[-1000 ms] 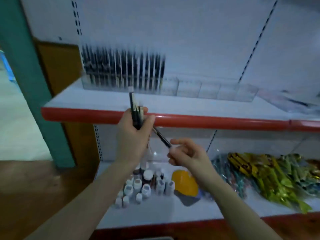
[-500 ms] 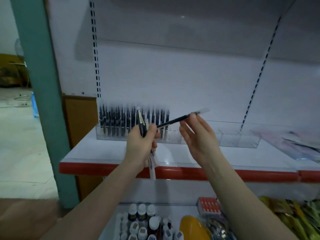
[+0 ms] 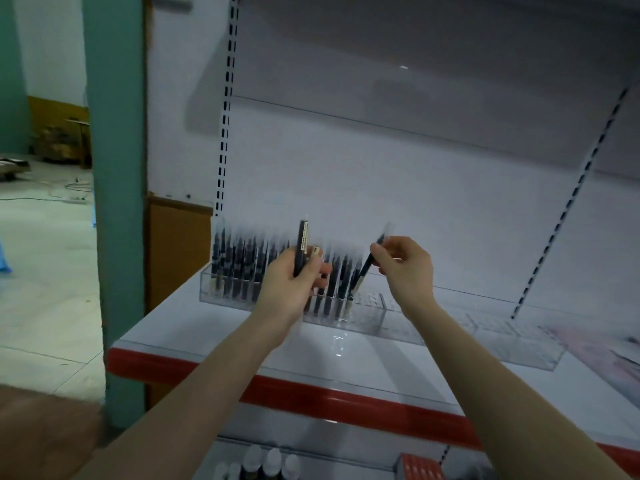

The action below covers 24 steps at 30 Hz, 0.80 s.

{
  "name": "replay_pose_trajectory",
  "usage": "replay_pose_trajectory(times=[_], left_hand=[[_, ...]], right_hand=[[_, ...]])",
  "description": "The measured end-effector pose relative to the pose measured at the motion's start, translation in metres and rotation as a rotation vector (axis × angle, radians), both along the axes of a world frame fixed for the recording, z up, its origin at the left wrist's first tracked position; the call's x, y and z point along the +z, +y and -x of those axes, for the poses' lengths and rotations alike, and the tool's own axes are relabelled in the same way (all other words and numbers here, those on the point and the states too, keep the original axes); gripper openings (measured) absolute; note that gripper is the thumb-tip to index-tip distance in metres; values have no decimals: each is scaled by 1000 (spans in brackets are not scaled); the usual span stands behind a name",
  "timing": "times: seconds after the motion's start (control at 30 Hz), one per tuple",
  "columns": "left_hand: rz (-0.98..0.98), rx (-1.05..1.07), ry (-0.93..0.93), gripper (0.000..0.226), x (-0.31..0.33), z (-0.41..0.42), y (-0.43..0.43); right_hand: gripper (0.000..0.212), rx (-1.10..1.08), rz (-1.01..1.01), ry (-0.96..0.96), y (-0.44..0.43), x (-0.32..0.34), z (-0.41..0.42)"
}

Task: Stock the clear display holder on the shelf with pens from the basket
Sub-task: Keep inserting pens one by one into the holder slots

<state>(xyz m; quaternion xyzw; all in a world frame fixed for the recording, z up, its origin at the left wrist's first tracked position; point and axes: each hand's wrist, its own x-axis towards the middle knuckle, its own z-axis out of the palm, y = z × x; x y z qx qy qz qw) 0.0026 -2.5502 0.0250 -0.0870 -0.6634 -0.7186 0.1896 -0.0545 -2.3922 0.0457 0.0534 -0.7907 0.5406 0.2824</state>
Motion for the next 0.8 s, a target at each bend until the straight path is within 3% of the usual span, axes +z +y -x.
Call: replay_pose_trajectory(times=[0.3, 0.63, 0.8], left_hand=[[-6, -22, 31, 9, 1, 20, 7], [59, -39, 98, 9, 7, 18, -1], [17, -71, 48, 9, 4, 16, -1]], right_hand=[[10, 49, -97, 20, 5, 3, 15], [22, 78, -304, -113, -1, -18, 22], [11, 64, -265, -138, 0, -26, 23]])
